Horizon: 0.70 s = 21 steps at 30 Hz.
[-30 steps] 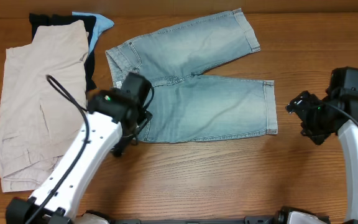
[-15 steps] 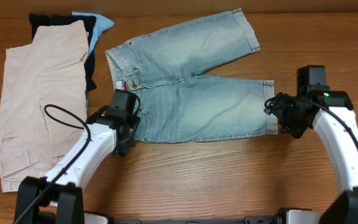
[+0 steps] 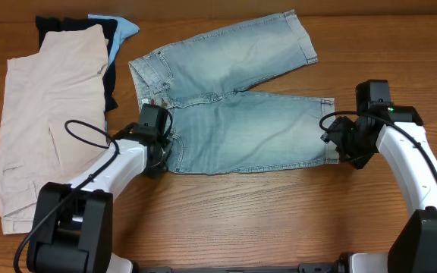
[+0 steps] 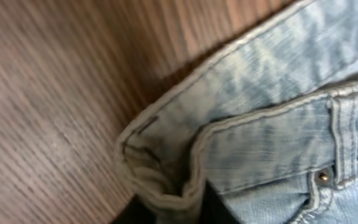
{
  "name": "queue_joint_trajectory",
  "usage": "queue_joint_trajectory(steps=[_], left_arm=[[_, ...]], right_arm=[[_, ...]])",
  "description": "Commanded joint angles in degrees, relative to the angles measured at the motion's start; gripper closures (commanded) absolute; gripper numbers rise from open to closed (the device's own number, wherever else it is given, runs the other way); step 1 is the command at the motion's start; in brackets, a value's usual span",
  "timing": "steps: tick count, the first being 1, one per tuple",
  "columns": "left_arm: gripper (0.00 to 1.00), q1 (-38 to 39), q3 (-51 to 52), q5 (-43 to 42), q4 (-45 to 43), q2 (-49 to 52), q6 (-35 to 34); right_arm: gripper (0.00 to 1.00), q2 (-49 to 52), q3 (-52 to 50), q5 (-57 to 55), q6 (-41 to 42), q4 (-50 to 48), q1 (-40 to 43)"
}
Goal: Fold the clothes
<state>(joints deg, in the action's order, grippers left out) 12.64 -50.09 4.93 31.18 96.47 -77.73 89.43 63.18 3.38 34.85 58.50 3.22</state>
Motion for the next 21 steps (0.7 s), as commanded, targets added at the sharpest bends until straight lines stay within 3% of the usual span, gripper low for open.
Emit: queue_joint_trajectory(steps=[1,14,21], left_arm=[[0.96,-0.2,2.1,-2.0,2.0,3.7,1.6],[0.96,-0.3,2.1,-1.6,1.9,3.7,10.5],[0.96,-0.3,2.1,-1.6,1.9,3.7,11.6]], right_arm=[[0.34,0.1,-1.0,-0.8,1.2,-0.2,-0.3],[0.38,0.1,-10.6,-0.8,2.6,-11.7,-1.0],[0.48,0.7,-12.3,-1.5,2.5,-17.4,-1.0]])
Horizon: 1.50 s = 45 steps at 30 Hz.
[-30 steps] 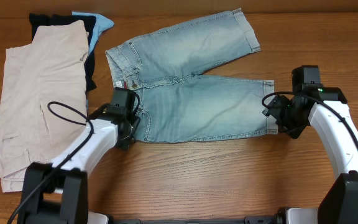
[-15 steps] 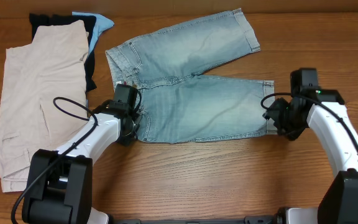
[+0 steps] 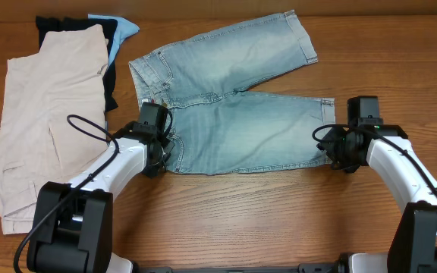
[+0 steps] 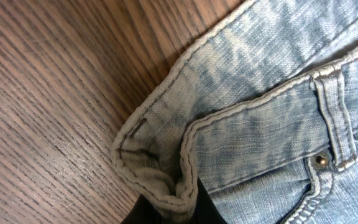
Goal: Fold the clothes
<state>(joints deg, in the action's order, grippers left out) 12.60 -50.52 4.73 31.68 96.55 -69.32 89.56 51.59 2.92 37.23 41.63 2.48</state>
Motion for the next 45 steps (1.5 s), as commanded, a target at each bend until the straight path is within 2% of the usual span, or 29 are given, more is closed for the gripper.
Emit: queue_joint_trajectory(steps=[1,16,18,20,21,24,27,33,39,45], left_arm=[[0.96,-0.2,2.5,-1.4,1.4,3.6,3.7],[0.96,-0.2,2.5,-3.5,4.5,3.6,4.4],[0.96,-0.2,2.5,-3.8,4.8,3.6,4.4],[0.96,-0.2,2.5,-3.8,5.0,3.6,4.6],[0.96,-0.2,2.4,-4.2,5.1,3.6,5.4],[0.96,-1.3,0.9,-6.8,6.7,3.5,11.2],[0.96,-3.5,-3.9,-8.0,14.1,2.7,15.8],[0.96,-6.0,-18.7,-8.9,35.6,1.8,24.5],[0.96,-4.9,-29.2,-9.0,53.0,1.8,24.5],[0.96,-1.0,-30.2,-8.7,61.2,1.6,23.9]], right_arm=[[0.49,0.8,-0.7,-1.0,0.1,-0.5,-0.3],[0.51,7.8,-0.7,-1.2,0.6,-1.0,-1.3],[0.62,8.3,-0.7,-1.4,0.6,-0.9,-1.3],[0.8,8.4,-0.7,-1.8,0.5,-0.6,-1.2],[0.94,8.4,-0.7,-2.1,0.5,-0.4,-1.2],[0.96,8.2,0.3,-2.6,0.5,1.5,-0.4],[0.96,7.0,3.4,-2.9,-0.7,6.5,1.6],[0.96,0.6,13.0,-2.7,-4.3,20.5,5.6],[0.96,-6.8,19.8,-1.3,-8.2,31.6,6.4],[0.96,-12.8,20.3,-0.3,-10.5,37.9,6.2]])
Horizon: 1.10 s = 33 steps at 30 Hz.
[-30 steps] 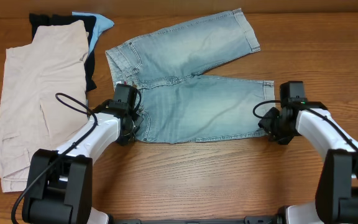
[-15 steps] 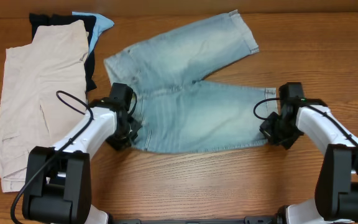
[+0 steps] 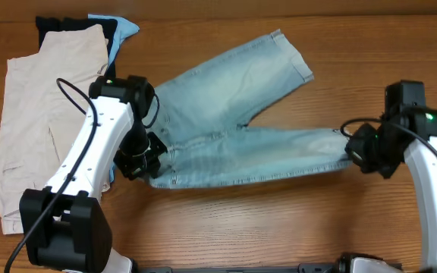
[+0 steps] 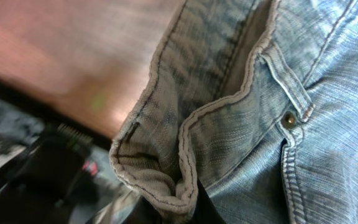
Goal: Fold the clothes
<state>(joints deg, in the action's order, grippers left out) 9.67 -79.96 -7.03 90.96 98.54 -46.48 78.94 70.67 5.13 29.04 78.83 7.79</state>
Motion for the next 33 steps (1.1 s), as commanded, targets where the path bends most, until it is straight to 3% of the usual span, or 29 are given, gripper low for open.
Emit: queue_joint_trajectory(steps=[1,8,17,25,33], left_arm=[[0.96,3.0,-0.8,3.2,2.7,-0.4,0.0],[0.96,10.1,-0.8,11.6,4.3,-0.4,-18.0],[0.96,7.0,-0.8,23.2,-7.7,-0.4,-28.6],[0.96,2.4,-0.8,27.2,-21.2,-0.4,-29.1],[0.96,2.1,-0.8,33.0,-35.1,0.4,-24.1]], right_arm=[[0.96,-2.8,1.2,-2.5,-2.4,1.6,0.9],[0.94,-2.6,1.2,-2.5,-3.8,-2.7,0.9],[0.92,3.8,1.2,-2.5,-5.1,-25.8,0.7],[0.89,14.6,1.2,-2.5,-5.1,-45.3,-4.6],[0.86,24.9,1.2,-4.3,-4.8,-64.3,-10.7]])
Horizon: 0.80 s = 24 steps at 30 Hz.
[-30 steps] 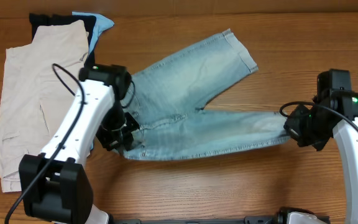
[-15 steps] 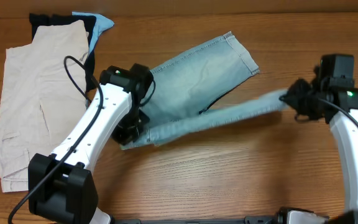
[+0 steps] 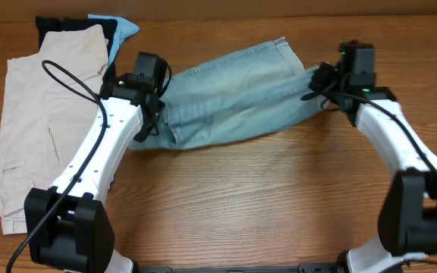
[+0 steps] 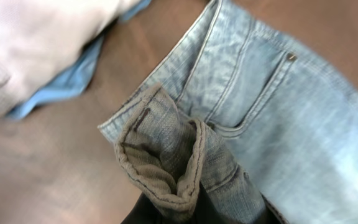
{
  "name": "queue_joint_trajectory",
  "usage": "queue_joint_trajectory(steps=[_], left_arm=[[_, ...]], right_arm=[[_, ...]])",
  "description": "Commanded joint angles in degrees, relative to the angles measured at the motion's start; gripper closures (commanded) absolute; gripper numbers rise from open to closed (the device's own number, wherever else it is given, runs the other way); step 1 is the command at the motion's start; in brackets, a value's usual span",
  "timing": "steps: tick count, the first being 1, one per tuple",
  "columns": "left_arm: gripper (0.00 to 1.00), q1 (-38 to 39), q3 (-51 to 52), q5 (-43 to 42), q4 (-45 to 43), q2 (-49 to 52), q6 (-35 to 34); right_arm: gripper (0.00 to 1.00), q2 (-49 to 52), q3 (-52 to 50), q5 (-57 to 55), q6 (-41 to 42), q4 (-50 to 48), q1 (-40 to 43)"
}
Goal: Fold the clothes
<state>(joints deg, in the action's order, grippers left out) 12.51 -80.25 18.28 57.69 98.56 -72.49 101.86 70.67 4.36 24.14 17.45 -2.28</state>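
Note:
The light-blue denim shorts (image 3: 234, 95) lie doubled over across the back middle of the table, one leg laid on the other. My left gripper (image 3: 155, 120) is shut on a bunched waistband corner (image 4: 166, 162), held just above the lower layer's pocket area (image 4: 272, 106). My right gripper (image 3: 315, 83) sits at the right end of the shorts, shut on the leg hem. In the left wrist view only the dark bases of the fingers (image 4: 146, 214) show under the pinched fabric.
A beige pair of trousers (image 3: 44, 114) lies at the left, overlapping a black garment (image 3: 51, 24) and a light-blue cloth (image 3: 125, 29) at the back left; the cloth (image 4: 61, 87) lies close to the waistband. Bare wood table (image 3: 249, 205) lies in front.
Both grippers have moved to the back with the shorts. The near leg, then stretched out in front, now lies over the far leg. The left gripper has moved up beside the light-blue cloth.
The shorts lay spread flat, my left gripper shut on the waistband corner and my right gripper at the near leg's hem. Later both ends were lifted and the near leg stretched out. Now that half lies folded over the far leg.

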Motion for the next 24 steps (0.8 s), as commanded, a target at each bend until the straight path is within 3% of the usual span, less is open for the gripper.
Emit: queue_joint_trajectory(steps=[1,7,24], left_arm=[[0.96,-0.7,-0.5,8.1,-2.9,0.6,1.9],[0.96,-0.9,-0.5,9.4,-7.3,1.6,1.8],[0.96,-2.9,-1.5,9.4,-13.0,1.6,3.7]], right_arm=[[0.86,2.7,1.2,-3.9,0.6,-4.7,-1.0],[0.89,4.2,1.2,-5.8,1.4,-11.7,-2.1],[0.92,4.5,5.3,-5.8,-0.7,-12.8,-2.7]])
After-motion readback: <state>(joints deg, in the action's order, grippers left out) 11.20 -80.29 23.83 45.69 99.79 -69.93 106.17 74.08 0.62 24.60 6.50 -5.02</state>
